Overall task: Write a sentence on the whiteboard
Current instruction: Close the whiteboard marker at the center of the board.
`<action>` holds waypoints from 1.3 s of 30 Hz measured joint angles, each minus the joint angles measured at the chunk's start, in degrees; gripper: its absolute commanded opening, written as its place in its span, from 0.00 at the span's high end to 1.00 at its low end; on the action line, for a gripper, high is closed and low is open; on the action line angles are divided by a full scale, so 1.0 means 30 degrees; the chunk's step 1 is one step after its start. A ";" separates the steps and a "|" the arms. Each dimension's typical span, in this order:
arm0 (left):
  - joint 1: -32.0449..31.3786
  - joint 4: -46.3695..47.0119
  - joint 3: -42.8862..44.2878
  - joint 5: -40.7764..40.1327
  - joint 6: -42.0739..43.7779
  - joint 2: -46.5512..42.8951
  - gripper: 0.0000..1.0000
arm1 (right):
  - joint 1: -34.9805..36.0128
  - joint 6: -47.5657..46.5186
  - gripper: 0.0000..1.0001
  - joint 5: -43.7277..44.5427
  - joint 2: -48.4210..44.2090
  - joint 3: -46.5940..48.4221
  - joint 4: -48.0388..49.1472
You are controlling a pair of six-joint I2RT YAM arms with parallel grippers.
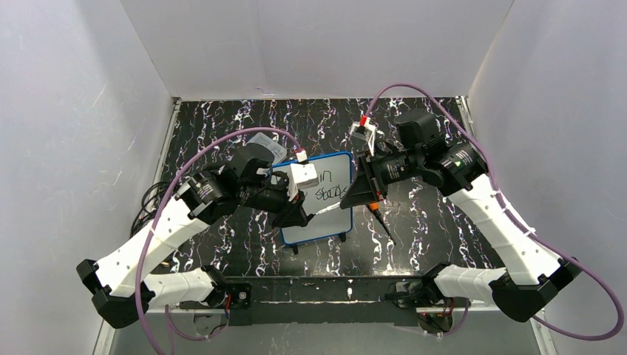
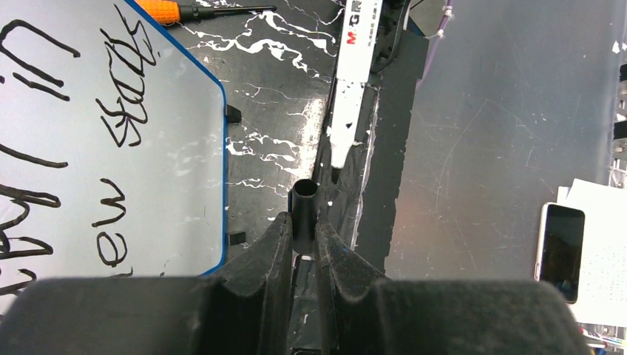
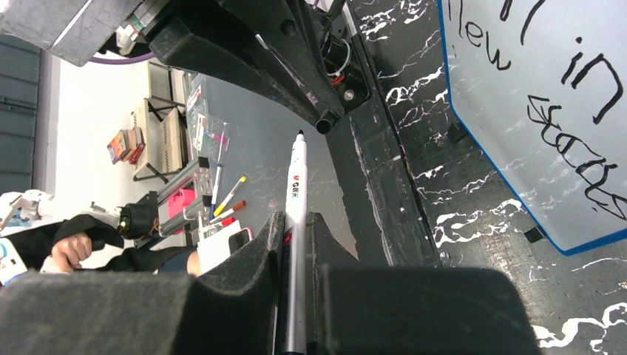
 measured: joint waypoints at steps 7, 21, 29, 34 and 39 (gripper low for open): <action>-0.0430 -0.0095 0.0000 -0.0510 0.0175 0.0029 1.00 | 0.0138 -0.0328 0.99 0.0597 0.0299 -0.0007 -0.0219; -0.0852 -0.0102 0.0000 -0.0933 0.0342 0.0029 1.00 | 0.0328 -0.0605 0.99 0.0765 0.0685 -0.0007 -0.0430; -0.0889 -0.0102 0.0000 -0.1086 0.0408 0.0029 1.00 | 0.0386 -0.0933 0.99 0.0758 0.0714 -0.0007 -0.0801; -0.0954 -0.0102 0.0000 -0.1144 0.0415 0.0058 1.00 | 0.0474 -0.0984 0.99 0.0750 0.0750 -0.0007 -0.0801; -0.1042 -0.0095 0.0000 -0.1158 0.0459 0.0138 1.00 | 0.0495 -0.0984 0.99 0.0729 0.0816 -0.0015 -0.0794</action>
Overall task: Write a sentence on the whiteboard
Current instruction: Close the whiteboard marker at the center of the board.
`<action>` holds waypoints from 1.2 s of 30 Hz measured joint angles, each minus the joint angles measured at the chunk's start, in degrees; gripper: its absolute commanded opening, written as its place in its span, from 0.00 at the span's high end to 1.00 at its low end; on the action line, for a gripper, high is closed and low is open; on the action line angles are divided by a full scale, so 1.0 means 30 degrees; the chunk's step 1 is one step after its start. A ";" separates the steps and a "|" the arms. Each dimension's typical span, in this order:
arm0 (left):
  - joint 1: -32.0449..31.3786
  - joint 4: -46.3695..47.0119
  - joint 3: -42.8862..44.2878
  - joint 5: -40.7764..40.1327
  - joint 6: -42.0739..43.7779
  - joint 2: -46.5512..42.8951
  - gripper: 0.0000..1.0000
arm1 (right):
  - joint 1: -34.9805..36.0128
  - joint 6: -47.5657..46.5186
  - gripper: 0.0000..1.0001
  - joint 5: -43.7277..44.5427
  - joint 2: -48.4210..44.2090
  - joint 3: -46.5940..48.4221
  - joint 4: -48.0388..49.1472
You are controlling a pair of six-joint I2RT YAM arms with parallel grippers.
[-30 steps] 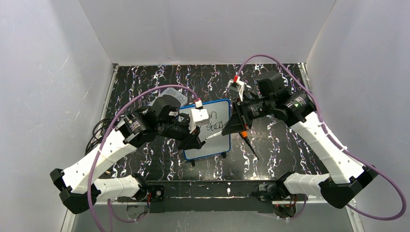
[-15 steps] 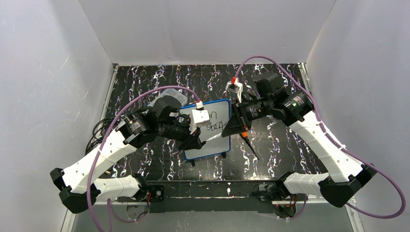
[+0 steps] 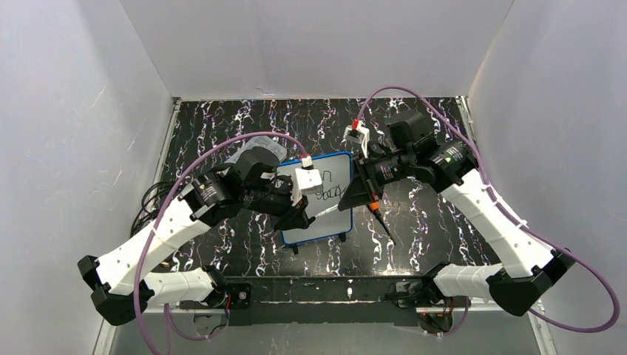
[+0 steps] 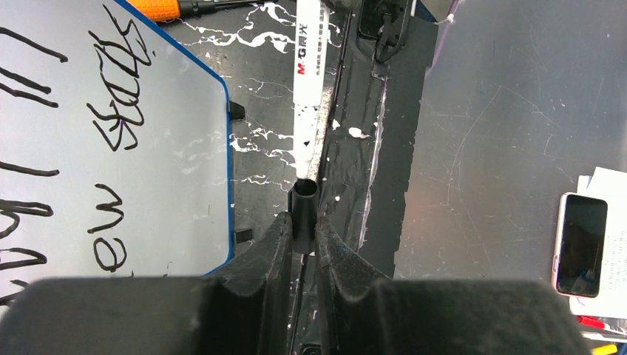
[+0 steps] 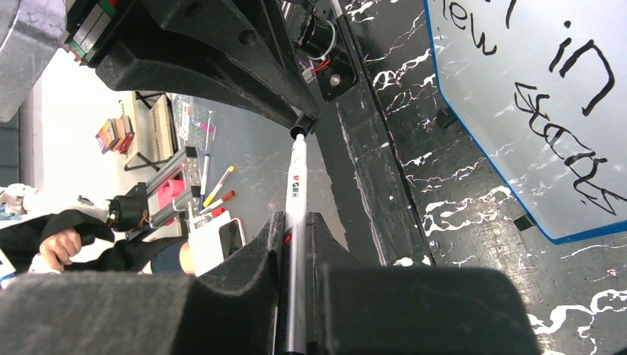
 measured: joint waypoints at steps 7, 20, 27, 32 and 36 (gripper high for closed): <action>-0.0153 -0.0219 0.0000 -0.0131 0.0022 0.0036 1.00 | 0.0291 0.0015 0.99 -0.0109 0.0087 -0.0459 0.0124; -0.0816 -0.1158 -0.0146 -0.0685 0.0036 0.0073 1.00 | 0.0641 0.0656 0.99 -0.0780 0.0160 -0.2011 0.1413; -0.1705 -0.1180 -0.0204 -0.0984 0.0255 0.0182 1.00 | 0.0772 0.1202 0.99 -0.1268 0.0095 -0.2820 0.1996; -0.2397 -0.0721 -0.0066 -0.1188 0.0393 0.0641 1.00 | 0.1013 0.1537 0.99 -0.1443 -0.0036 -0.3381 0.2368; -0.2754 -0.0809 -0.0066 -0.1610 0.0466 0.0933 1.00 | 0.1005 0.1894 0.99 -0.1508 -0.0233 -0.4087 0.2754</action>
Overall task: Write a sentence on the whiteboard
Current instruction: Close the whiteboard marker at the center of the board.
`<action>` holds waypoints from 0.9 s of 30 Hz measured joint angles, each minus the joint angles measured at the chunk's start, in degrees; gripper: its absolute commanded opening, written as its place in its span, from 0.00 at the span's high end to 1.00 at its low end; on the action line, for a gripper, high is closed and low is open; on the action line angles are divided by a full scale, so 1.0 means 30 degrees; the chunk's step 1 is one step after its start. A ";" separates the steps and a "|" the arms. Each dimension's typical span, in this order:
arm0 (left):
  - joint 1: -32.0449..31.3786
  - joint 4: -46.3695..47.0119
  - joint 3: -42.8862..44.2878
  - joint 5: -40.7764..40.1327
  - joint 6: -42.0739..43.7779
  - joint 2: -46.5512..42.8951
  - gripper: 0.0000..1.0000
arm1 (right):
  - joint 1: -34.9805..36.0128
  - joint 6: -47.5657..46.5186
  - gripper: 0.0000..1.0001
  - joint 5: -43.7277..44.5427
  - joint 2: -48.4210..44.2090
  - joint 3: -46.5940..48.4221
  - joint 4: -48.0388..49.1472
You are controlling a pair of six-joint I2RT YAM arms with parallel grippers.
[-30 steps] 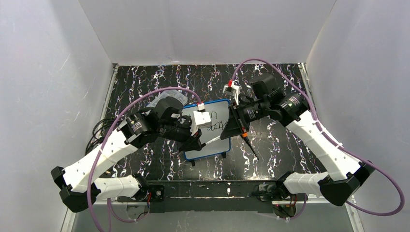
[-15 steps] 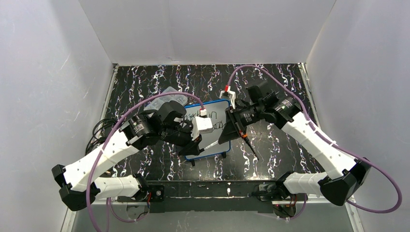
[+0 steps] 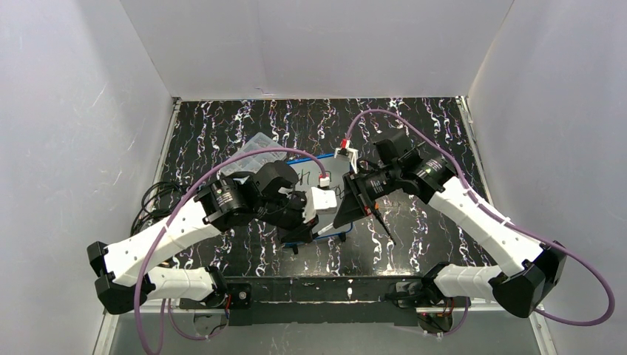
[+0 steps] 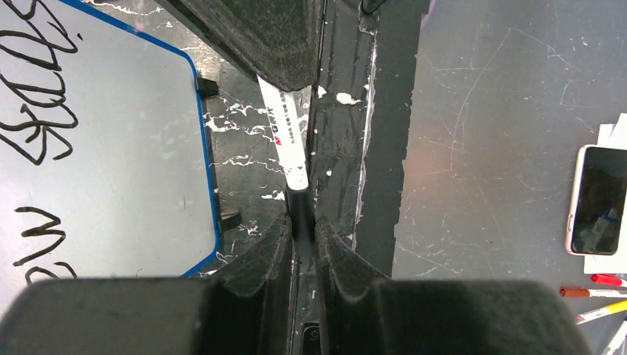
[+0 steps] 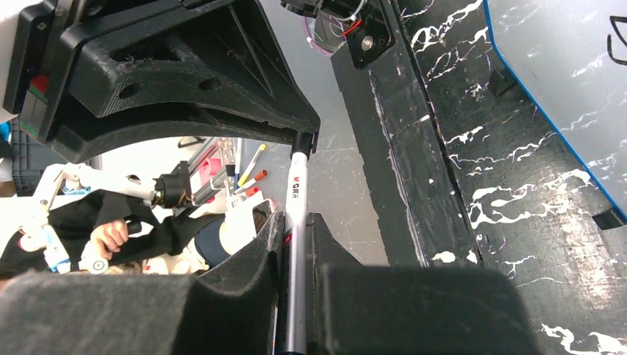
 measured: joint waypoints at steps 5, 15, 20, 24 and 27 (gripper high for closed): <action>-0.0342 0.0401 0.0000 -0.0474 -0.0051 -0.0022 1.00 | 0.0000 0.0670 0.99 0.0015 -0.0721 -0.1115 0.1202; -0.0940 0.0787 -0.0168 -0.0685 -0.0306 -0.0058 1.00 | 0.0044 0.2936 0.99 -0.0321 -0.2200 -0.3657 0.4393; -0.1268 0.0794 -0.0240 -0.0816 -0.0452 -0.0058 1.00 | 0.0058 0.3825 0.99 -0.0619 -0.2477 -0.4364 0.5282; -0.1362 0.1020 -0.0444 -0.0903 -0.0525 -0.0175 1.00 | 0.0066 0.4226 0.99 -0.0612 -0.2732 -0.4823 0.5865; -0.1413 0.1056 -0.0525 -0.0918 -0.0525 -0.0197 1.00 | 0.0080 0.4430 0.99 -0.0612 -0.2973 -0.5333 0.6375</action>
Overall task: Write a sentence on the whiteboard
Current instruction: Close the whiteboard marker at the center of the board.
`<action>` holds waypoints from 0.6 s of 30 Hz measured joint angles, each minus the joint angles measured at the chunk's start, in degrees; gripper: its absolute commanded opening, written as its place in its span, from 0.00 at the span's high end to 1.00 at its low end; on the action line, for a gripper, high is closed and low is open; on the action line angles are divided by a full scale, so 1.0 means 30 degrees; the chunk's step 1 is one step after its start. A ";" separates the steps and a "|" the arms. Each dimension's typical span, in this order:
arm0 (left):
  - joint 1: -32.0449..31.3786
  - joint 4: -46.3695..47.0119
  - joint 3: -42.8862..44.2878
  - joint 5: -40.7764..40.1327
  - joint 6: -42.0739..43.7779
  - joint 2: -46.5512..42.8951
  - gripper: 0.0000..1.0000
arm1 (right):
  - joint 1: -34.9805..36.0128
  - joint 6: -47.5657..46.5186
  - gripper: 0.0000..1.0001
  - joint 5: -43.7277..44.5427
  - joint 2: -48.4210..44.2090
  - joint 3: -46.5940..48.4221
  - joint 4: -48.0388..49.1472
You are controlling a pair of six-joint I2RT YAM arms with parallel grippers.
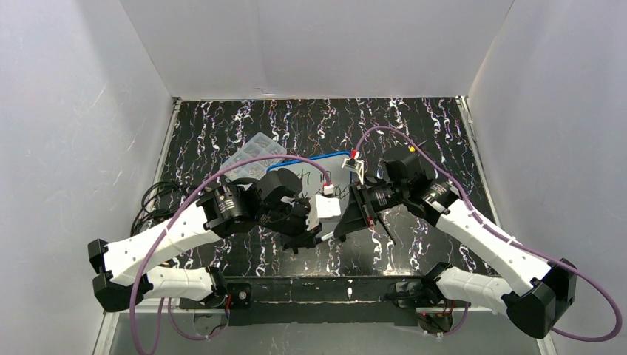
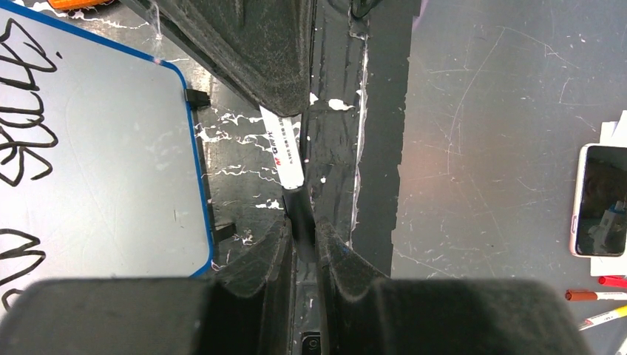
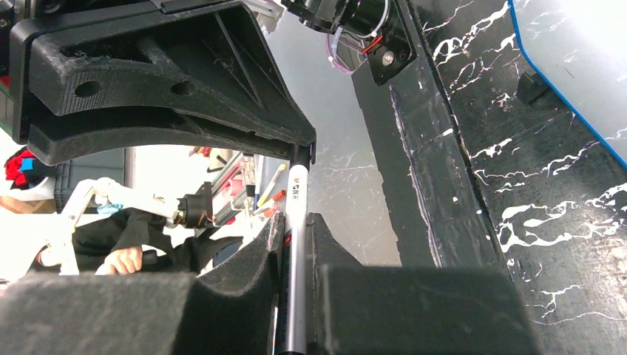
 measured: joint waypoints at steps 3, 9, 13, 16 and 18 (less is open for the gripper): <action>-0.0066 -0.0124 0.0015 0.0000 0.0102 0.0022 1.00 | 0.0029 0.0226 0.99 0.0022 -0.0372 -0.0525 0.0648; -0.0138 -0.0984 0.0532 -0.0168 0.0372 0.0124 0.80 | 0.0189 0.1282 0.99 0.0051 -0.1304 -0.2142 0.3257; -0.0197 -0.0313 0.0794 -0.0481 0.0444 -0.0124 0.55 | 0.0401 0.2135 0.99 0.0474 -0.1749 -0.3351 0.5158; -0.0204 0.0648 0.0954 -0.0619 0.0277 -0.0729 0.44 | 0.0554 0.2608 0.99 0.0896 -0.1756 -0.4029 0.5763; -0.0211 0.1086 0.0954 -0.0678 0.0029 -0.1282 0.35 | 0.0554 0.2871 0.99 0.1166 -0.1800 -0.4233 0.6142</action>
